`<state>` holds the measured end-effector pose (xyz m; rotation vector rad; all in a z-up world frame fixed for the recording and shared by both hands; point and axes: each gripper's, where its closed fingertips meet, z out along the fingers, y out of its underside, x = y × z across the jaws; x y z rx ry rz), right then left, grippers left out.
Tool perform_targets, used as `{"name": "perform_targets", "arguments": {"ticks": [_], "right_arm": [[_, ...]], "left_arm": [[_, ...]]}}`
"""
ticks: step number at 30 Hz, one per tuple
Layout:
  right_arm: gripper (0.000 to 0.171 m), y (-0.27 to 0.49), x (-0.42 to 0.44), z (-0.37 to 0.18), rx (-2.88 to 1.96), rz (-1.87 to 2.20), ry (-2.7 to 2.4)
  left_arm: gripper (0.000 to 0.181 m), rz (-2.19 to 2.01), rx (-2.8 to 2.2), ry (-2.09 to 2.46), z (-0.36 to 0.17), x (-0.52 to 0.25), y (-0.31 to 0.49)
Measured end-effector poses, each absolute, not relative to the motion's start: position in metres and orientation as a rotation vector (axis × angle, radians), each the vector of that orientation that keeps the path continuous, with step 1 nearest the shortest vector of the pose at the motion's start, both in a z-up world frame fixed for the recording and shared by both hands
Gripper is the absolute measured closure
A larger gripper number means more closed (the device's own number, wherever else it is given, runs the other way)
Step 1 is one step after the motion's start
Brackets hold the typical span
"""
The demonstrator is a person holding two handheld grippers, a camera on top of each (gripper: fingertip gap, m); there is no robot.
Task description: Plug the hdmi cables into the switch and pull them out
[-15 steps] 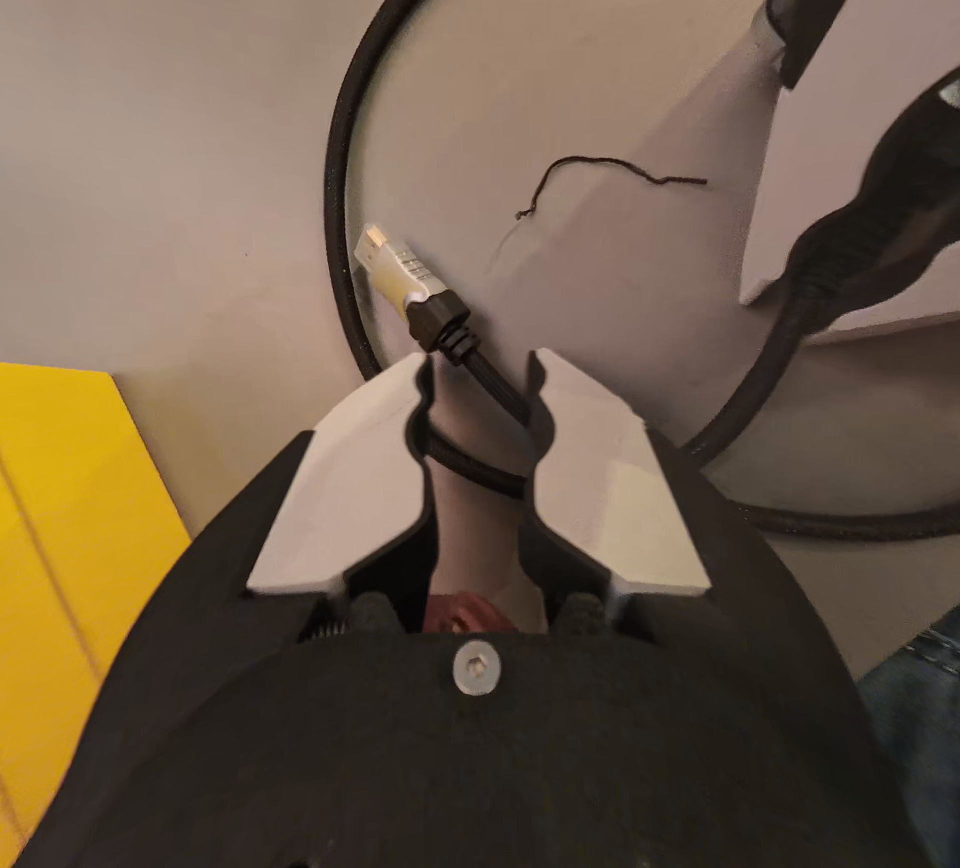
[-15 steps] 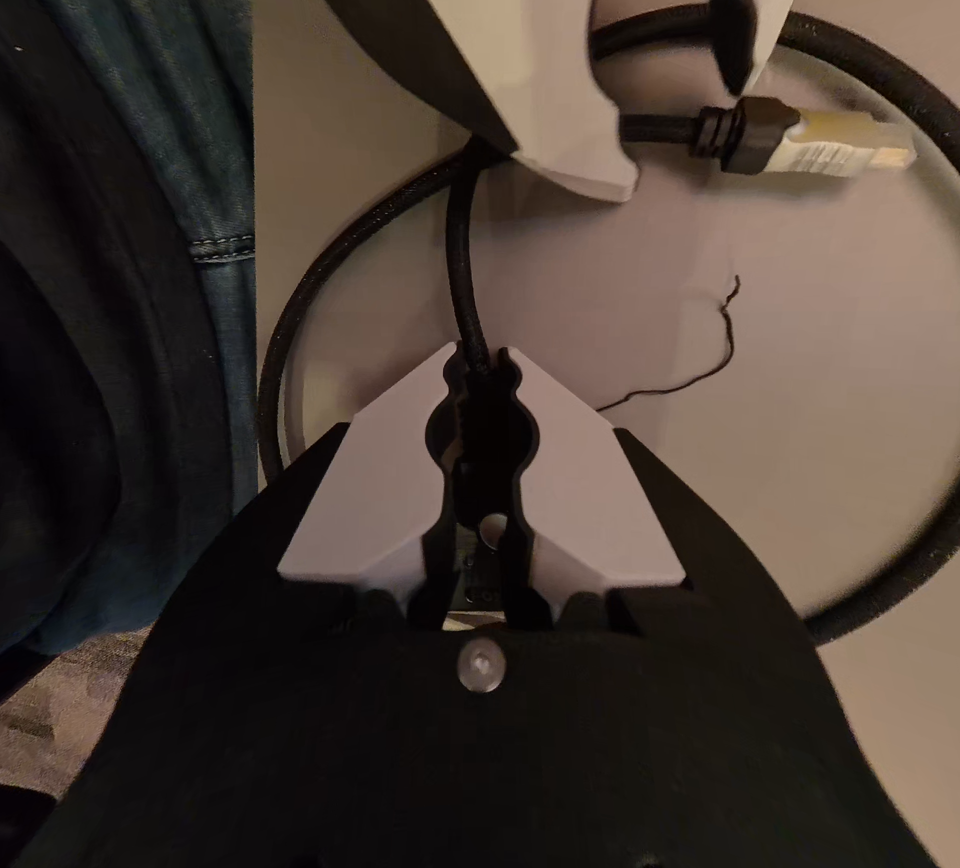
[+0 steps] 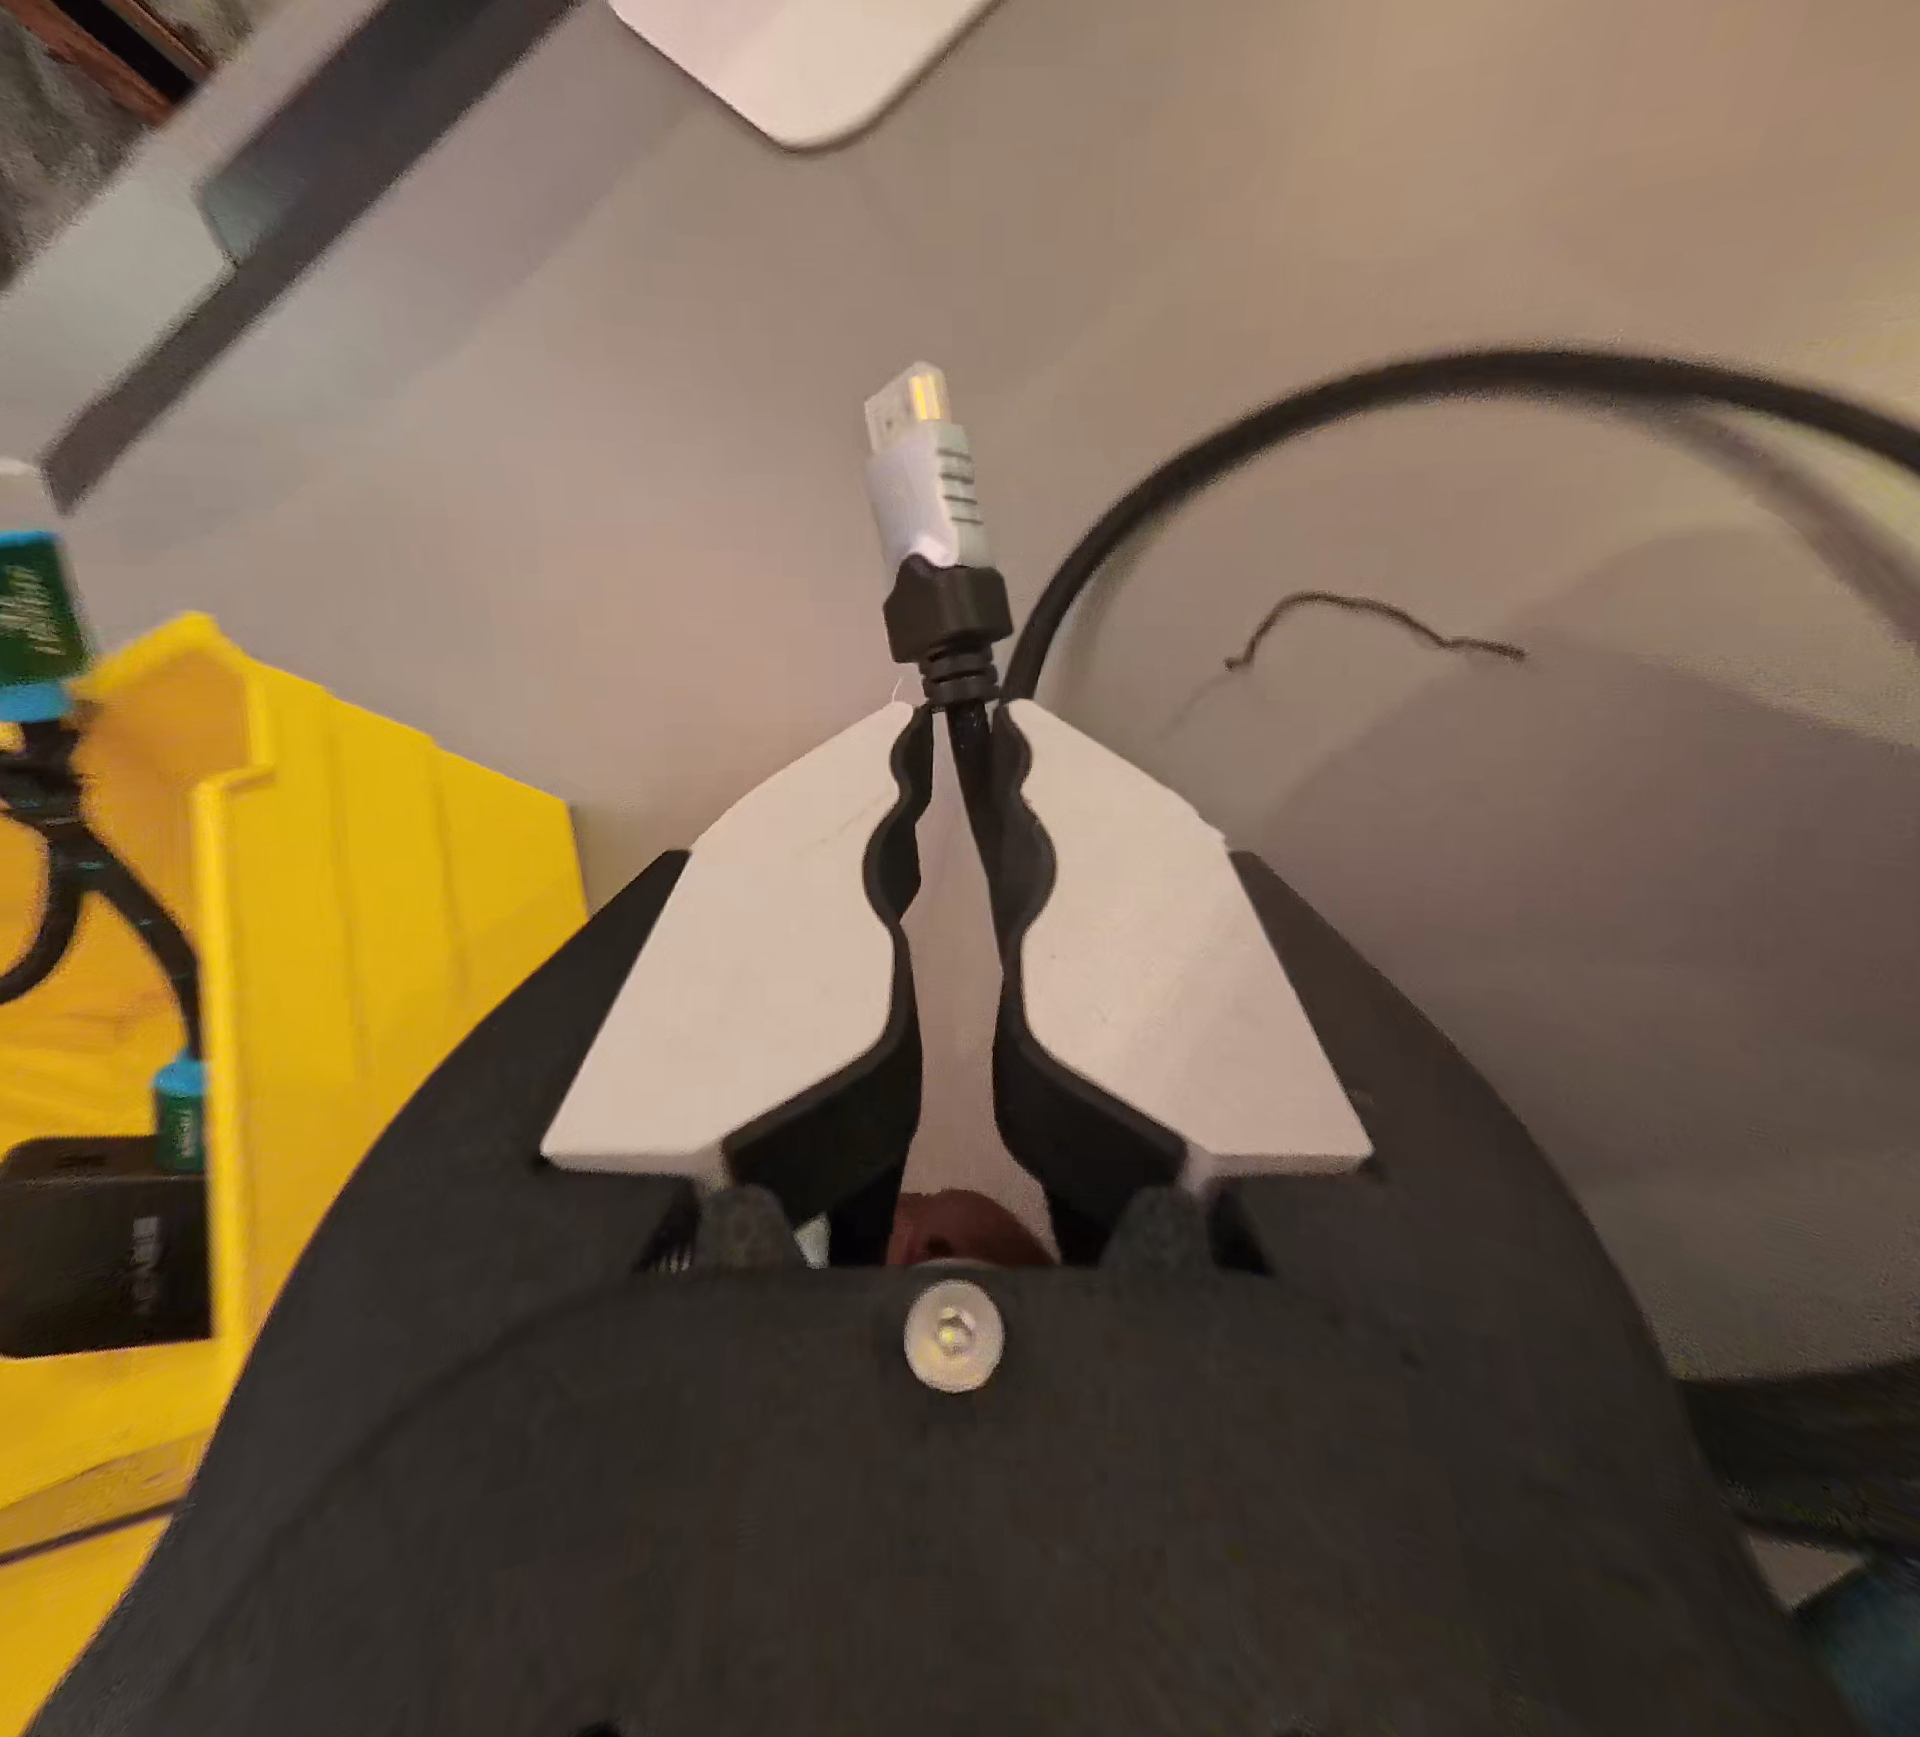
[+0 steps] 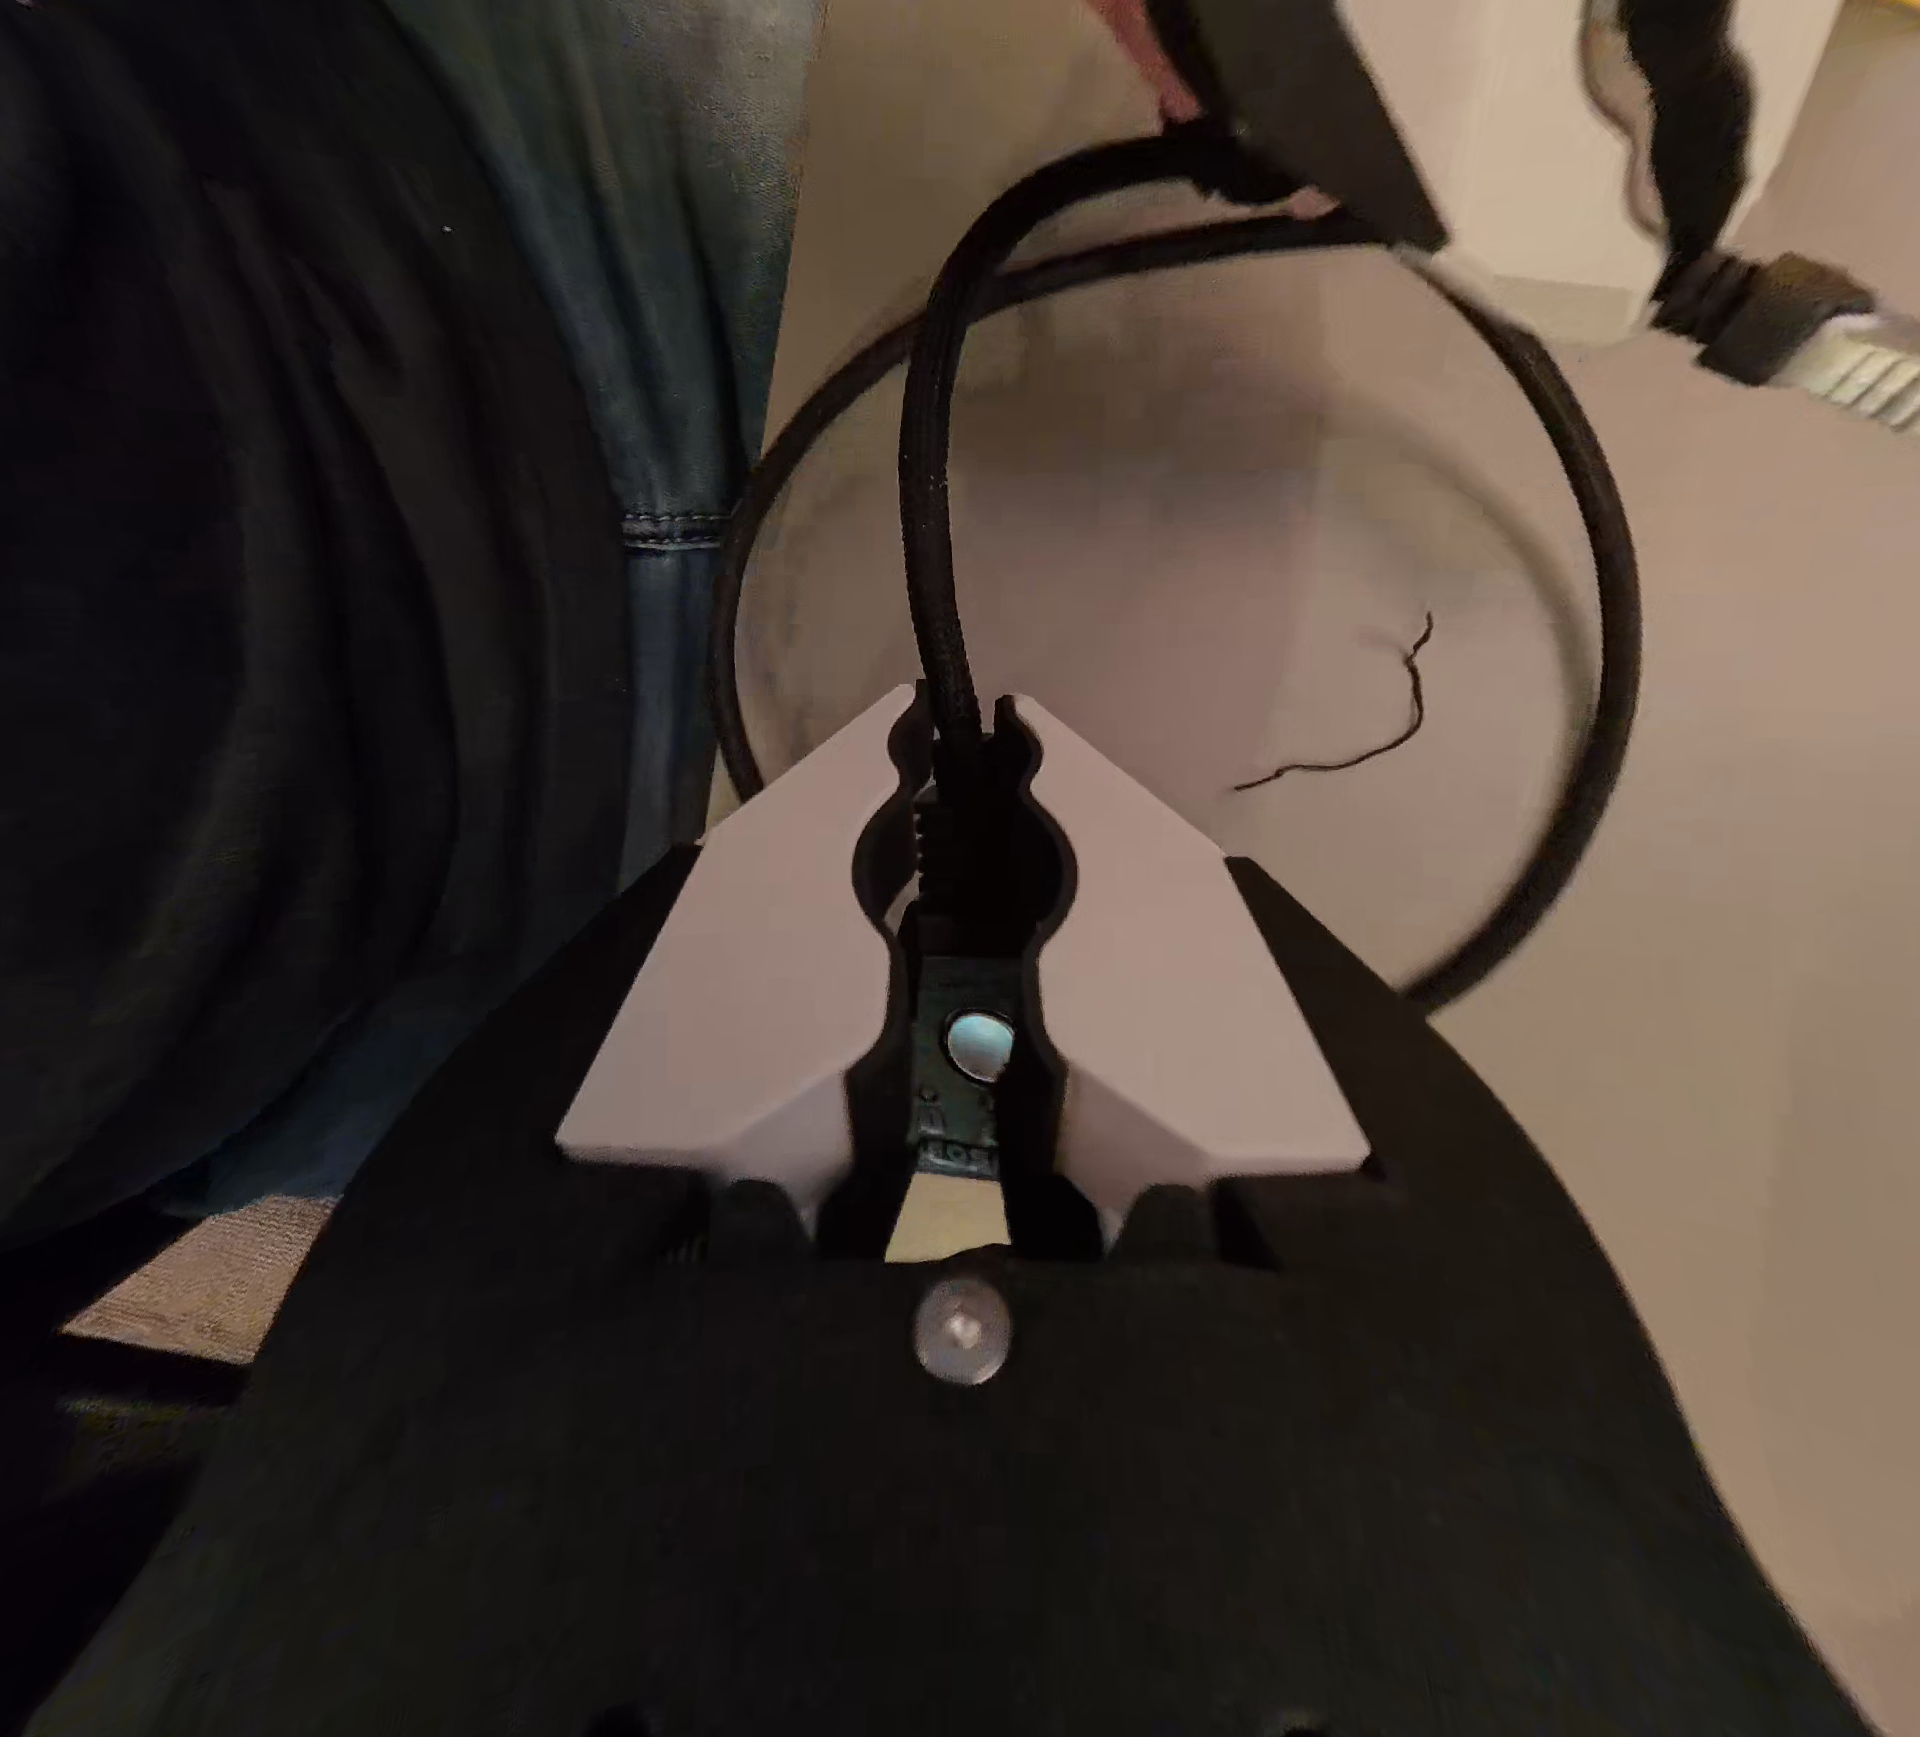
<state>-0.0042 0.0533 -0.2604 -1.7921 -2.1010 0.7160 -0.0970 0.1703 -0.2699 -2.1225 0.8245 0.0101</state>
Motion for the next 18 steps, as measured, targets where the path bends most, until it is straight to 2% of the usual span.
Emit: {"name": "perform_targets", "arguments": {"ticks": [7,18], "right_arm": [[0.162,0.045,0.016,-0.261,-1.777,0.651,-2.194],[0.162,0.058,0.074,-0.299,-1.936,0.435,-2.338]], "left_arm": [[0.175,0.049,-2.02,0.735,-0.232,-0.112,0.182],[0.175,0.097,-2.066,0.761,-0.244,-0.127,0.186]]}}
